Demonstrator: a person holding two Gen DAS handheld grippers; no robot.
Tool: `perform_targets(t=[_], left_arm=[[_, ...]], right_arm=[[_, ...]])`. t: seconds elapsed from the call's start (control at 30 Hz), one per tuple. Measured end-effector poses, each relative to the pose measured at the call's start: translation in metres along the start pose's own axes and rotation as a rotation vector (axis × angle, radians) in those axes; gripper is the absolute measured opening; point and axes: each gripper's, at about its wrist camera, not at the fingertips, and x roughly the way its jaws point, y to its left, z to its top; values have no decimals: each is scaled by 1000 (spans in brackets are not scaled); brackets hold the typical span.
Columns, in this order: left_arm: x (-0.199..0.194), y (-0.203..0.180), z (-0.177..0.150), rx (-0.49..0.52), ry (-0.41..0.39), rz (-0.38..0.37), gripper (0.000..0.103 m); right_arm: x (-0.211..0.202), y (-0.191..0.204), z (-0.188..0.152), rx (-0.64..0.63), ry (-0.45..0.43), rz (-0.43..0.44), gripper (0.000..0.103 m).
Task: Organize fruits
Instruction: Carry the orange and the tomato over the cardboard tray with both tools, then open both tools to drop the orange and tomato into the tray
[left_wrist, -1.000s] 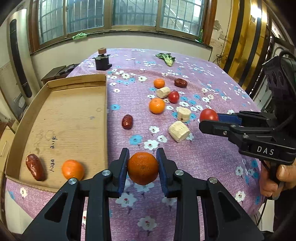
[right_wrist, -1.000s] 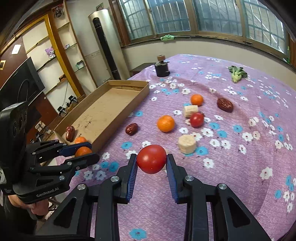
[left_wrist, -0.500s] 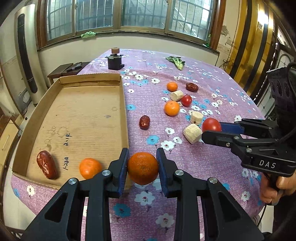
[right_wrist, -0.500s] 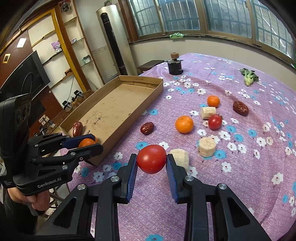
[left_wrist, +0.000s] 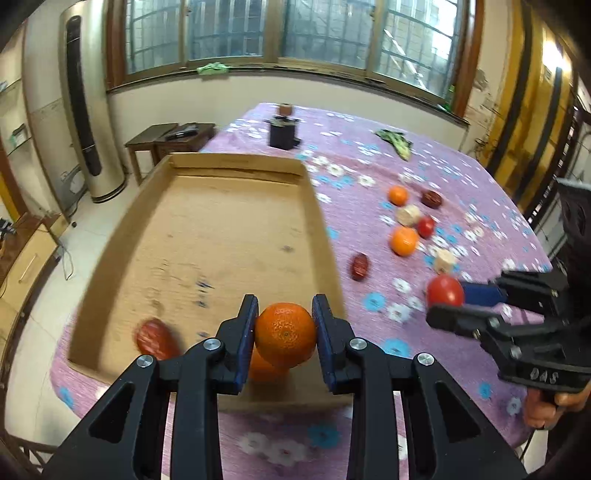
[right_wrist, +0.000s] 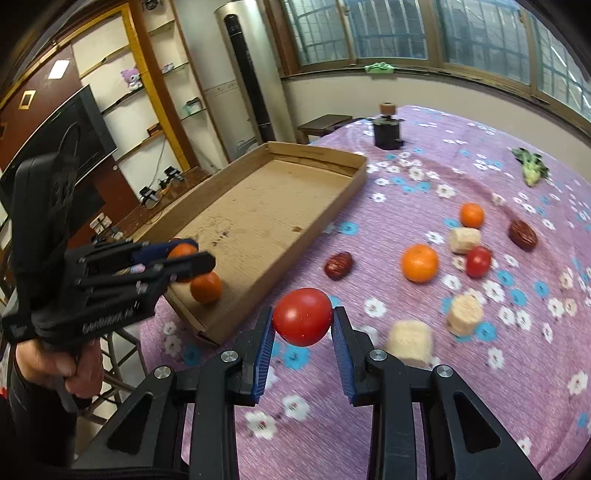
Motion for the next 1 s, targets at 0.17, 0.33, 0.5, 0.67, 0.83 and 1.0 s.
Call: perform_targets(t=[0.17, 0.33, 0.5, 0.67, 0.83, 1.0], left_arm=[[11, 31, 13, -49, 2, 41, 28], [31, 49, 23, -68, 33, 67, 28], [51, 57, 24, -65, 74, 89, 28], [63, 58, 17, -55, 118, 101, 28], [66, 60, 13, -68, 144, 111, 31], [58, 61, 17, -90, 115, 144, 63]], right_arm=[[26, 21, 16, -36, 17, 46, 31], [63, 49, 35, -102, 53, 76, 31], [96, 64, 44, -155, 99, 59, 31], [119, 68, 47, -185, 147, 58, 31], [124, 67, 46, -196, 157, 55, 32], [118, 64, 46, -183, 144, 62, 39]])
